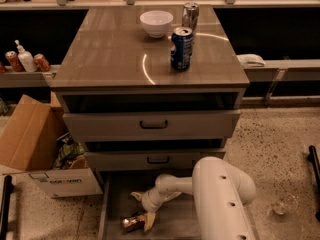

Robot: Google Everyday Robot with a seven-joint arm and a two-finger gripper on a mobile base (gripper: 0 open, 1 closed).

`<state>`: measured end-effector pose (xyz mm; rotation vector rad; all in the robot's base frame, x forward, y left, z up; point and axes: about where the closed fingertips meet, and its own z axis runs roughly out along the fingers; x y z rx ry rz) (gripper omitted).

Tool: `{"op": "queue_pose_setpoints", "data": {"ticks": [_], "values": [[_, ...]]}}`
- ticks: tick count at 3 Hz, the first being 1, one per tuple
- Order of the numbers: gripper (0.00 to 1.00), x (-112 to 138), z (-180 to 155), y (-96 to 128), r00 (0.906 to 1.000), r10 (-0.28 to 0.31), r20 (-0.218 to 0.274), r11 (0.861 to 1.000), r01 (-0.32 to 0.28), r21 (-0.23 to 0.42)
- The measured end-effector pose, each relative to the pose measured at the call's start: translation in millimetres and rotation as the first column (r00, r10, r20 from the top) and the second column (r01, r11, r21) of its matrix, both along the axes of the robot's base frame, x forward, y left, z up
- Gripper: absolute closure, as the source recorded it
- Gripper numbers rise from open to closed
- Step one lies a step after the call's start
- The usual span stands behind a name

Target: Pick orange can from bottom drawer and place on counter

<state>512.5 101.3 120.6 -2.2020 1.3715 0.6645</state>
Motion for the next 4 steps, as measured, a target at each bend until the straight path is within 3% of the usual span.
{"op": "queue_pose_setpoints", "data": {"ticks": [1,3,4], "values": [[0.15,-5,-3,3,0.9999,0.012,-0.004,1.000,-0.012,-0.008],[0.60,-7,-2,5,0.9998,0.012,-0.016,1.000,-0.012,0.007],[0.91,-7,23,0,0.9999,0.008,0.010,0.999,-0.008,0.054]]}}
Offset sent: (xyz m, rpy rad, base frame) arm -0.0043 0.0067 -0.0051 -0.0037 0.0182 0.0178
